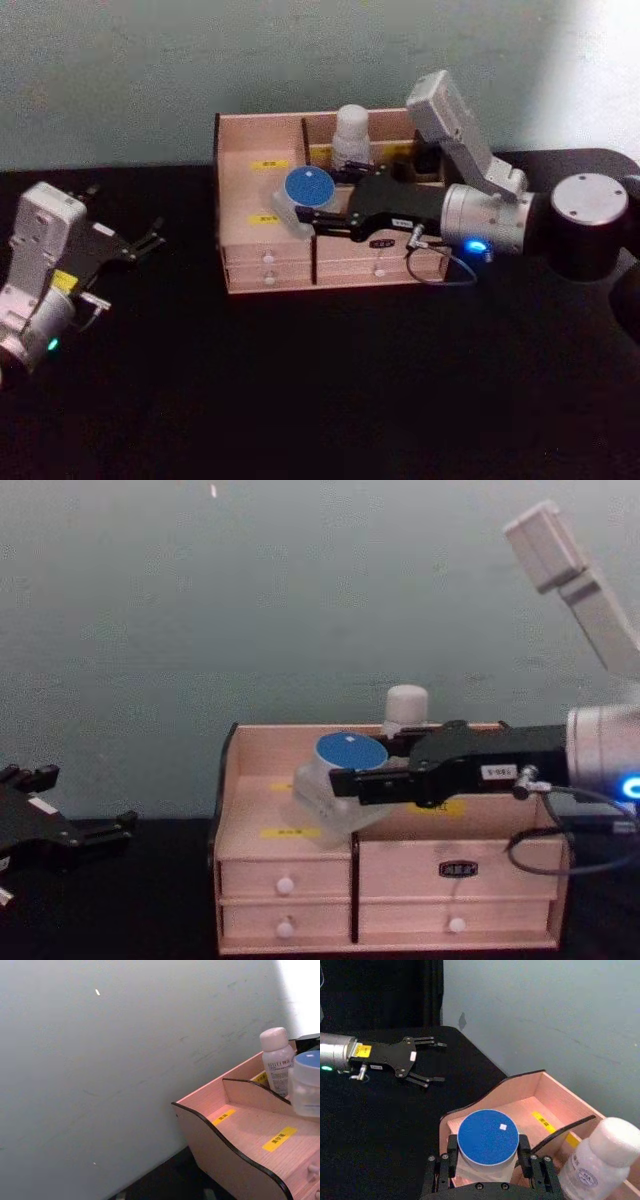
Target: Pick up the facial cleanser and watermelon frost from the table and place them into the tiered storage box.
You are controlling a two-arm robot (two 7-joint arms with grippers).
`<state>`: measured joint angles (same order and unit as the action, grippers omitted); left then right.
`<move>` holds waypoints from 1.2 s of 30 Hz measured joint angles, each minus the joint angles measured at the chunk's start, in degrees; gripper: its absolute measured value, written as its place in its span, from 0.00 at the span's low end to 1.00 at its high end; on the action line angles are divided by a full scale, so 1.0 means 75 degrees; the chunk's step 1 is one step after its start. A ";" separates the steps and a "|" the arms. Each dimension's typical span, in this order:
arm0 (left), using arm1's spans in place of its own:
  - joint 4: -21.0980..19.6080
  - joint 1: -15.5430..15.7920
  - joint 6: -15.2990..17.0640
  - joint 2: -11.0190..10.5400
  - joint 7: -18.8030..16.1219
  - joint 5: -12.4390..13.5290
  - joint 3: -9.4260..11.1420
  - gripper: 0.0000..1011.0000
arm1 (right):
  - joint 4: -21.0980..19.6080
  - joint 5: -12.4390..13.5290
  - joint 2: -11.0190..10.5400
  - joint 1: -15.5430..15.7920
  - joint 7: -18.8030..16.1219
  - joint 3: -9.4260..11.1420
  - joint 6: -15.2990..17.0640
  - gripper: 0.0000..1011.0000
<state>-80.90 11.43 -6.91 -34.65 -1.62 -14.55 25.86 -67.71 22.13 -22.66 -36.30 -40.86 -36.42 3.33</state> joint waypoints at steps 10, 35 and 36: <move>0.0000 0.0000 0.0000 0.0001 0.0000 0.0000 0.0000 0.99 | 0.0500 -0.0104 0.0311 -0.0315 -0.0141 -0.0150 -0.0082 0.71; 0.0000 0.0000 0.0000 0.0001 0.0000 0.0000 0.0000 0.99 | 0.1835 -0.0326 0.1034 -0.0985 -0.0292 -0.0298 -0.0263 0.71; 0.0000 0.0000 0.0000 0.0000 0.0000 0.0000 0.0000 0.99 | 0.1909 -0.0332 0.1068 -0.1011 -0.0304 -0.0296 -0.0265 0.71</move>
<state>-80.90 11.43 -6.91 -34.64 -1.62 -14.55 25.86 -53.39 19.64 -14.64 -43.88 -43.14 -38.64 1.34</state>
